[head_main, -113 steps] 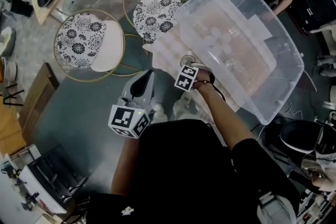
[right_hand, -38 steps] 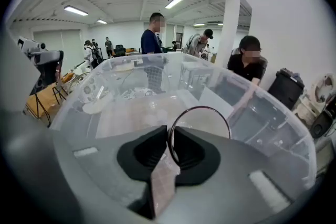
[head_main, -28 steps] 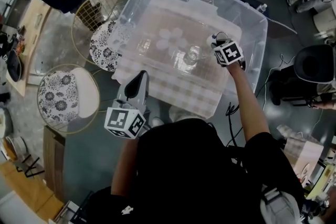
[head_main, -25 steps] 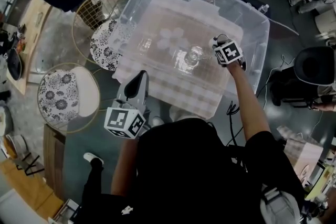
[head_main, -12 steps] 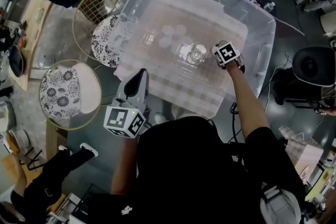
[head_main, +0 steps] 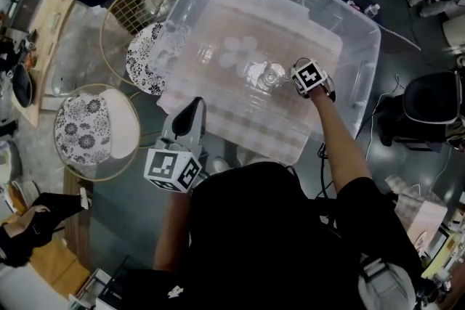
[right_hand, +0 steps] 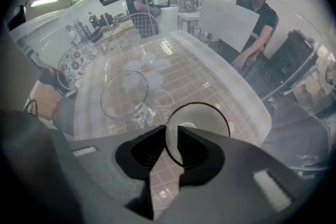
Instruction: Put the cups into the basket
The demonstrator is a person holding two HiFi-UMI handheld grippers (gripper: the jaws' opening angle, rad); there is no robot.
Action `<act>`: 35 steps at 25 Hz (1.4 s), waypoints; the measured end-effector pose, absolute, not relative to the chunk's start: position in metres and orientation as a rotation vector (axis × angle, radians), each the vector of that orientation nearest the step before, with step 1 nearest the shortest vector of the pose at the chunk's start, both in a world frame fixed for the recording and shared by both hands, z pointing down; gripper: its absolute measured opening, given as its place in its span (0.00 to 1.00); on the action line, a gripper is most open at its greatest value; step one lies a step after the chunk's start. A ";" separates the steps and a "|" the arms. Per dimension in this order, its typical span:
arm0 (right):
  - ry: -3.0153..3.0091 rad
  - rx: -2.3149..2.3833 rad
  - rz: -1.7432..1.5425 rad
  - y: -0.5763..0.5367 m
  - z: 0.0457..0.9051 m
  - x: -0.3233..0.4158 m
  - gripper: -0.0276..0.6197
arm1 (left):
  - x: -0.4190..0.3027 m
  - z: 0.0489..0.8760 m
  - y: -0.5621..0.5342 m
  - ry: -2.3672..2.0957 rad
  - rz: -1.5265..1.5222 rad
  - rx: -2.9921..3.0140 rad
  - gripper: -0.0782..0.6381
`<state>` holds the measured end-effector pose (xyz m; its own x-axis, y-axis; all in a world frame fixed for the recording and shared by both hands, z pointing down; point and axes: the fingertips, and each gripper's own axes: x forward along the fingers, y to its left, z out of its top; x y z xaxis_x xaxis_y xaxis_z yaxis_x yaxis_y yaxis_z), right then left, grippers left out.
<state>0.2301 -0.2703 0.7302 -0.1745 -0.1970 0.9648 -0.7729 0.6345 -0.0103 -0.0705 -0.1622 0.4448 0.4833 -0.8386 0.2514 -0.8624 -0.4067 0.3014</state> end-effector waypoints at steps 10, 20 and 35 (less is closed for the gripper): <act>-1.701 0.805 0.615 -0.269 0.721 0.230 0.17 | -0.068 0.441 -0.160 -1.395 0.087 2.367 0.12; -1.747 0.865 0.585 -0.274 0.692 0.226 0.18 | -0.056 0.428 -0.163 -1.341 0.076 2.432 0.12; -2.015 0.995 0.307 -0.274 0.561 0.162 0.05 | -0.052 0.419 -0.144 -1.263 0.062 2.494 0.12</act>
<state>0.1618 -0.2738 0.5606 -0.3259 -0.5365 0.7784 -0.7438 0.6538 0.1392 -0.0517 -0.1437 0.4188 0.6031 -0.7743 0.1915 -0.7894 -0.5450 0.2827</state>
